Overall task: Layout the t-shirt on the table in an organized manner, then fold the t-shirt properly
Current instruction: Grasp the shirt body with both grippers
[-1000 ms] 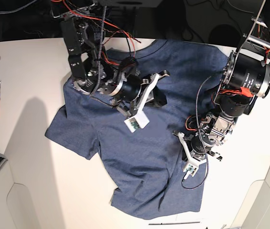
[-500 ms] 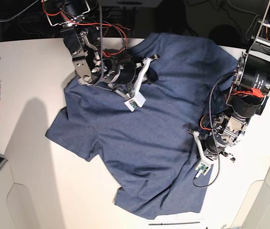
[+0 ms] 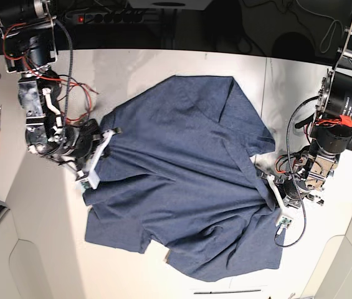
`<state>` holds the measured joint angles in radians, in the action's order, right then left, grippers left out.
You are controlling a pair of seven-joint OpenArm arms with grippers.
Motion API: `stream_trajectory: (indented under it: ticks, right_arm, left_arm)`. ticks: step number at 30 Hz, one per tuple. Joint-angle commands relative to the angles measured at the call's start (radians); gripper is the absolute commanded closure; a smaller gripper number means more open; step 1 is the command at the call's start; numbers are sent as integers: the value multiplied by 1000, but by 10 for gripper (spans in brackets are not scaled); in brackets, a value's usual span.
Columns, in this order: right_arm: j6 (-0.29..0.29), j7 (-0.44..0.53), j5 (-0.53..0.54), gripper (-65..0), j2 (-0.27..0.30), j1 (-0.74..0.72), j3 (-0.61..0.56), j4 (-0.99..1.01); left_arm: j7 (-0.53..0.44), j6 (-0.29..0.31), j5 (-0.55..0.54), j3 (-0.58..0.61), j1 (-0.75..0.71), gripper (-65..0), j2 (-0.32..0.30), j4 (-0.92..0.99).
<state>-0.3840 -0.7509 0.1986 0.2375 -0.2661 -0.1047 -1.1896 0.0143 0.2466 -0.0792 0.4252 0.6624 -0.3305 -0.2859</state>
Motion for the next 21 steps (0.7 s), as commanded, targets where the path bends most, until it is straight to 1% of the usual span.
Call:
stream_trajectory:
  ticks: [1,6,8,10,12,14,16,18,20,21]
  right_arm:
    - [7,3,-9,0,18,-42,17,-9]
    - [7,2,-8,0,47,-124,46,34]
    - [8,2,-8,0,50,-136,46,44]
    - [11,-14,15,0,48,-138,46,47]
    - [11,-45,82,0,48,-137,46,47]
    - [11,-73,135,0,48,-135,46,46]
    - [10,-100,165,0,47,-135,46,45]
    - [10,-130,197,0,47,-135,46,40]
    - [1,-156,240,0,41,-134,46,34]
    - [-16,-168,257,0,32,-131,46,26]
  left_arm:
    - [108,-2,-2,-1,11,0,-19,-10]
    - [401,65,-81,-1,-51,0,-19,-142]
    - [497,89,-127,-1,-96,0,-20,-224]
    - [547,108,-177,-1,-147,0,-19,-311]
    - [587,109,-229,-1,-198,0,-19,-396]
    - [662,110,-267,-1,-245,0,-19,-476]
    - [748,110,-277,-1,-288,0,-19,-551]
    - [779,110,-287,-1,-332,0,-19,-620]
    - [748,117,-314,-1,-373,0,-19,-691]
    - [715,140,-327,-1,-392,0,-19,-731]
